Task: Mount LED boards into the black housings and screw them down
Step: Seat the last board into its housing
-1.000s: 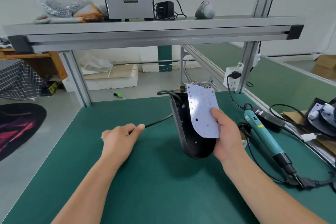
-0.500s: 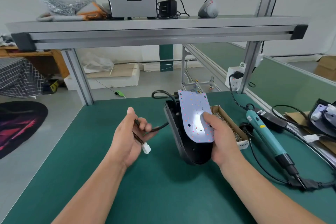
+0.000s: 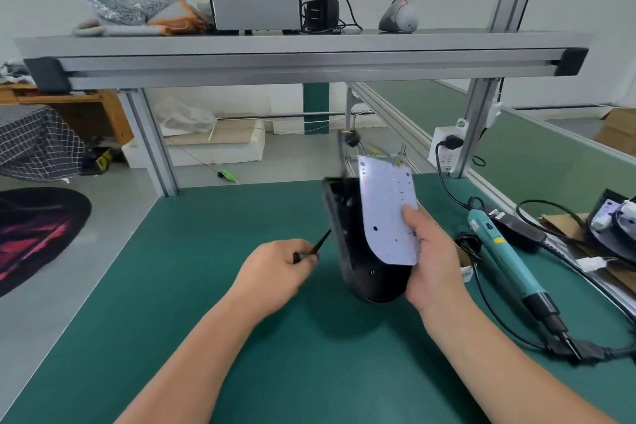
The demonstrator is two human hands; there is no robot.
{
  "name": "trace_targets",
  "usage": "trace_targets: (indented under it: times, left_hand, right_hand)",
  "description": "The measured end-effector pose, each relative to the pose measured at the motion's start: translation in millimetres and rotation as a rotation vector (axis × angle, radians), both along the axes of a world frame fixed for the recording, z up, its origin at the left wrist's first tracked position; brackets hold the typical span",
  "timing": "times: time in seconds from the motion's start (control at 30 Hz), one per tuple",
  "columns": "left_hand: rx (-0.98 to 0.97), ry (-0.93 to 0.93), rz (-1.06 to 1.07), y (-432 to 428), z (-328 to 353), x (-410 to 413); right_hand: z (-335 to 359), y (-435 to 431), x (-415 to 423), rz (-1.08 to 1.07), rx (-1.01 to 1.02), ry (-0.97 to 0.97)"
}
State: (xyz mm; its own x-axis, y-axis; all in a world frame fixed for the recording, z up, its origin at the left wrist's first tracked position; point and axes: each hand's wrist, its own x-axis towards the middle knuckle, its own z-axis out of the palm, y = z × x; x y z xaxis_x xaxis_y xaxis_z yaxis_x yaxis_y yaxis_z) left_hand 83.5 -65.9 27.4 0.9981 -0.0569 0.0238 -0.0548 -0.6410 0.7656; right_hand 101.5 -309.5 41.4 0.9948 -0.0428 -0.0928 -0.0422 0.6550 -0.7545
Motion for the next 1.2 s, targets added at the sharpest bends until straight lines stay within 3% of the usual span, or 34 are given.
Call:
trace_targets:
  times: [0.07,0.1,0.2,0.27,0.33,0.5,0.57,0.63,0.77,0.83,1.03,1.2]
  left_hand:
    - [0.011,0.029,0.036,-2.3,-0.5,-1.3]
    - [-0.078,0.055,0.076,-3.7,1.4,-1.6]
    - [-0.678,0.122,0.197,1.4,2.9,3.2]
    - [-1.188,0.125,0.131,7.8,4.1,7.0]
    - [-1.559,0.124,-0.007,12.0,4.5,5.2]
    - [-1.783,0.081,-0.114,13.4,4.4,5.2]
    - [-1.727,0.078,-0.014,11.5,8.0,6.5]
    - [-1.528,0.022,0.148,6.7,8.2,9.3]
    - [-0.686,-0.260,0.234,4.2,5.5,4.6]
    - [-0.447,-0.289,0.154,3.5,1.1,4.1]
    - [-0.200,-0.196,0.017,4.7,-3.9,6.7]
    - [-0.421,-0.044,-0.054,-5.8,2.5,1.6]
  right_hand:
    - [0.8,-3.3,1.5,-0.035,0.046,-0.026]
    - [0.9,-3.7,1.9,-0.036,0.050,-0.034]
    - [0.0,-3.8,1.7,-0.044,0.052,-0.023]
    - [-0.7,-1.4,0.8,-0.055,0.051,-0.015]
    - [-1.5,3.3,-0.6,-0.038,0.023,-0.009]
    - [-6.2,13.1,-3.7,0.006,0.002,0.028]
    - [-6.8,13.5,-4.6,0.016,-0.019,0.044]
    - [-6.0,13.8,-6.5,0.034,-0.029,0.048]
    - [-4.6,14.7,-8.0,0.091,-0.045,0.054]
    - [-5.0,14.0,-7.7,0.117,-0.078,0.089]
    - [-4.8,11.4,-5.8,0.127,-0.199,0.139]
    - [-7.5,13.2,-7.3,0.151,-0.219,0.134]
